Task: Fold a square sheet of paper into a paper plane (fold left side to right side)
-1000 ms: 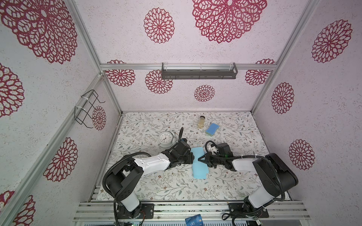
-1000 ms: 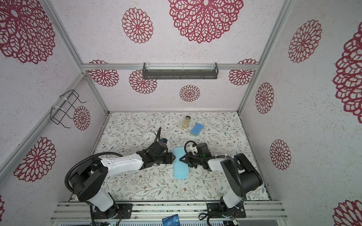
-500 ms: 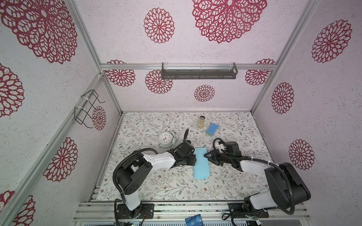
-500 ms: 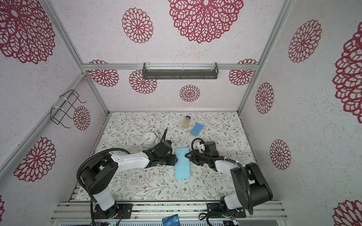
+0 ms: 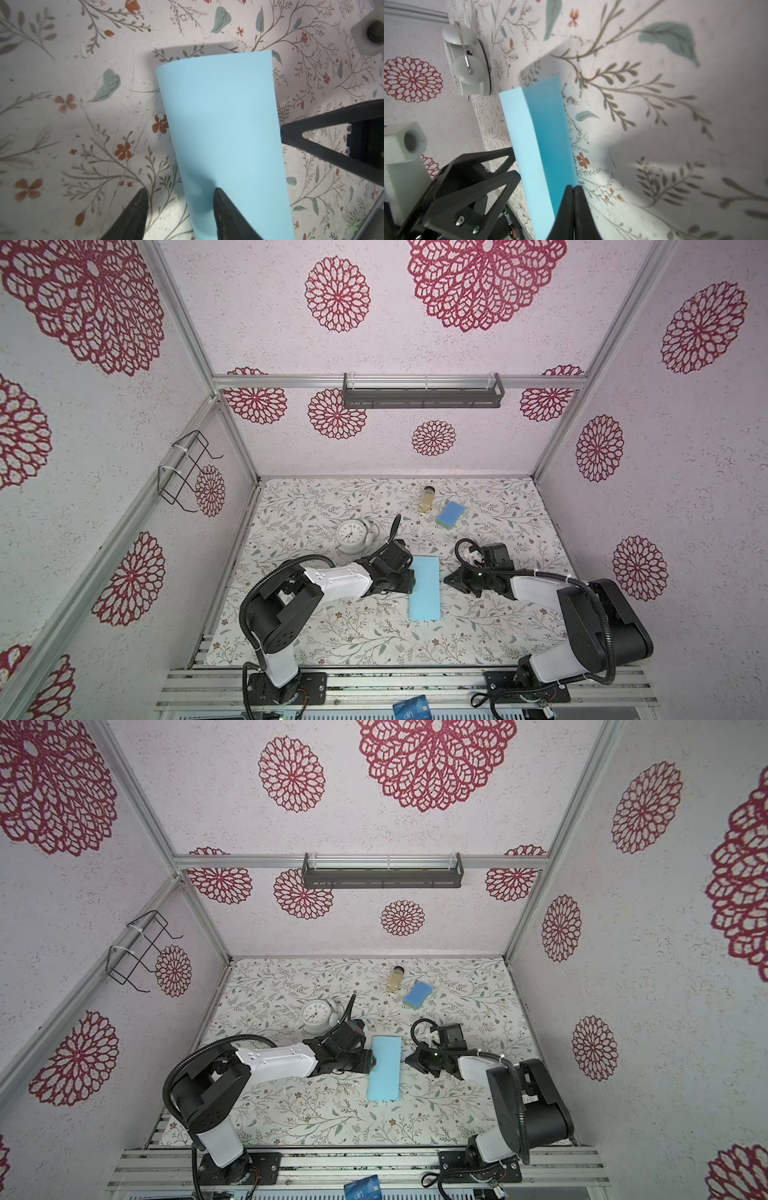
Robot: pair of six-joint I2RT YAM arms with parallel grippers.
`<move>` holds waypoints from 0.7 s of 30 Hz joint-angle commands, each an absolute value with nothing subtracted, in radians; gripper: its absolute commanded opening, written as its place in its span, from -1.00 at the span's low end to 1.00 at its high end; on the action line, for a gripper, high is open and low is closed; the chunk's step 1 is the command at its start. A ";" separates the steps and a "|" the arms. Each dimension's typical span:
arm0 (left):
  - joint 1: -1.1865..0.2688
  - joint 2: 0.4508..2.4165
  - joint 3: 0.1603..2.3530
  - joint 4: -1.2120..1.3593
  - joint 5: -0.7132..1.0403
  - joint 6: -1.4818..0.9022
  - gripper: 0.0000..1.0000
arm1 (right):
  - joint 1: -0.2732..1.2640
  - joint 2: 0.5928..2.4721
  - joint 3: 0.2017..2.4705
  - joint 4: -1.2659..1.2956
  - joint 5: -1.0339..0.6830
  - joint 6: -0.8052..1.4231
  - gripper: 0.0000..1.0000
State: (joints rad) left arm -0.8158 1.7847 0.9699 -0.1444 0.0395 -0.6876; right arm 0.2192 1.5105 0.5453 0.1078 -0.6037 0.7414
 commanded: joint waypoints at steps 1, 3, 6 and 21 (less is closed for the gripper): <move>-0.825 1.787 0.995 -0.164 0.017 -0.669 0.06 | 0.215 1.531 0.575 0.093 -0.598 0.698 -1.00; -0.825 1.788 0.997 -0.169 0.013 -0.669 0.06 | 0.215 1.546 0.577 0.096 -0.606 0.693 -1.00; -0.825 1.789 0.999 -0.170 0.011 -0.675 0.06 | 0.216 1.564 0.581 0.105 -0.615 0.690 -1.00; -0.841 1.816 1.052 -0.244 -0.040 -0.651 0.00 | 0.216 1.635 0.595 0.153 -0.664 0.702 -1.00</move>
State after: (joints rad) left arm -0.8268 1.7950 1.0309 -0.2096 -0.0093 -0.6689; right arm 0.2188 1.6287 0.5800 0.1532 -0.6579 0.7139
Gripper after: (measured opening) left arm 0.503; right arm 0.050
